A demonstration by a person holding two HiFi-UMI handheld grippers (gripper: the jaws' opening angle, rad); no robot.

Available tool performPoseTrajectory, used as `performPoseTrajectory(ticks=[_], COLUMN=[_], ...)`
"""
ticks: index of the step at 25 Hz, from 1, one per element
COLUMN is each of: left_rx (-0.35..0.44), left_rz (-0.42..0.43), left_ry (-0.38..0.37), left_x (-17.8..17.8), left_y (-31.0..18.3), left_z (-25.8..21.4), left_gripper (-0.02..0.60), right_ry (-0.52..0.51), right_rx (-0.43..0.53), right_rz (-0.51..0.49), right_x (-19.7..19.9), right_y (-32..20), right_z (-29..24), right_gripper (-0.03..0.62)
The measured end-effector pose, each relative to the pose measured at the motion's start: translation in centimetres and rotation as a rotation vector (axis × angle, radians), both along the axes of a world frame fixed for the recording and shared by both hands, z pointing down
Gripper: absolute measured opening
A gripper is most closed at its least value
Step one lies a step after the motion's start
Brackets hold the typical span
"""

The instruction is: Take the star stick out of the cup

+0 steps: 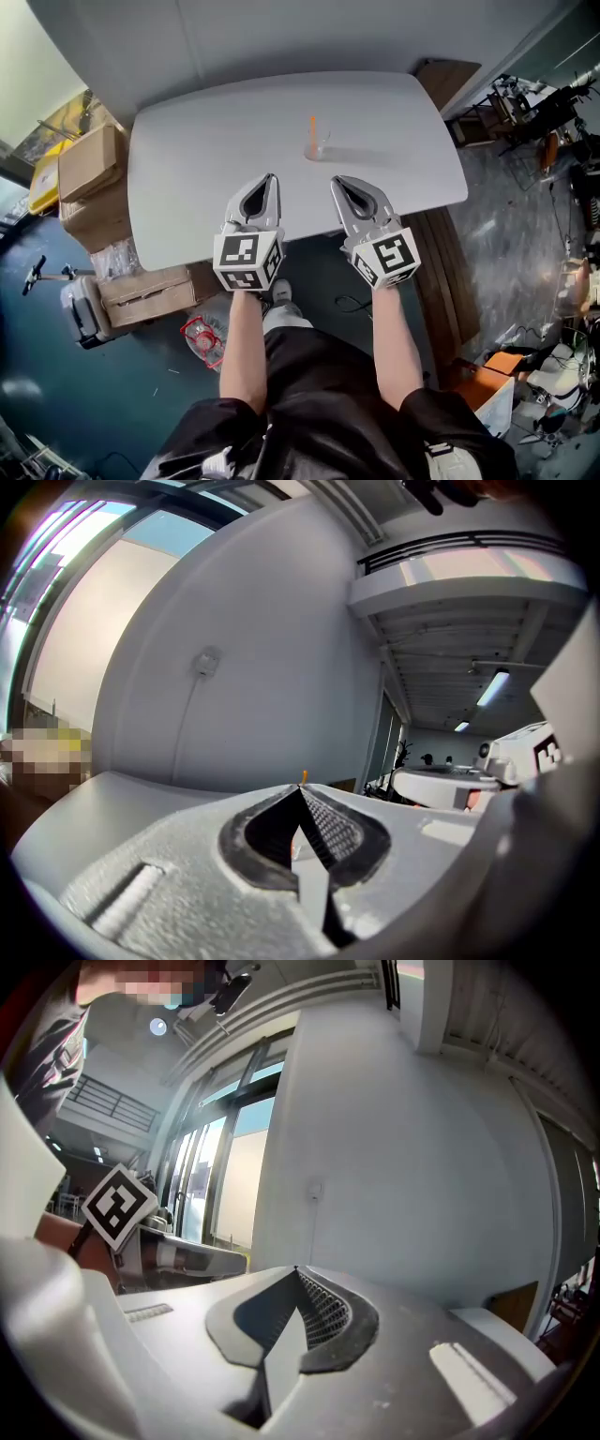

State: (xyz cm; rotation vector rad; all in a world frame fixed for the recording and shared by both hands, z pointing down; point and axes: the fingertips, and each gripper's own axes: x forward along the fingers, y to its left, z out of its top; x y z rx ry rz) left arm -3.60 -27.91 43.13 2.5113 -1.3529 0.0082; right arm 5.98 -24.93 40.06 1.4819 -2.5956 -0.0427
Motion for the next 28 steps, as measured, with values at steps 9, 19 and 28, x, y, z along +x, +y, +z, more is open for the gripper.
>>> performPoseTrajectory(ticks=[9, 19, 28], left_rx=[-0.024, -0.029, -0.050], left_rz=[0.037, 0.049, 0.072], left_ry=[-0.021, -0.054, 0.039], left_x=[0.7, 2.3, 3.1], left_y=[-4.0, -6.6, -7.5], left_z=[0.7, 0.5, -0.6], left_gripper=[0.002, 0.002, 0.002], right_ry=[-0.031, -0.048, -0.072], right_rx=[0.011, 0.030, 0.026], right_rz=[0.051, 0.075, 0.092], right_x=[0.8, 2.4, 3.0], right_y=[-3.9, -6.8, -7.5], right_z=[0.8, 0.1, 0.2], right_gripper=[0.006, 0.006, 0.006])
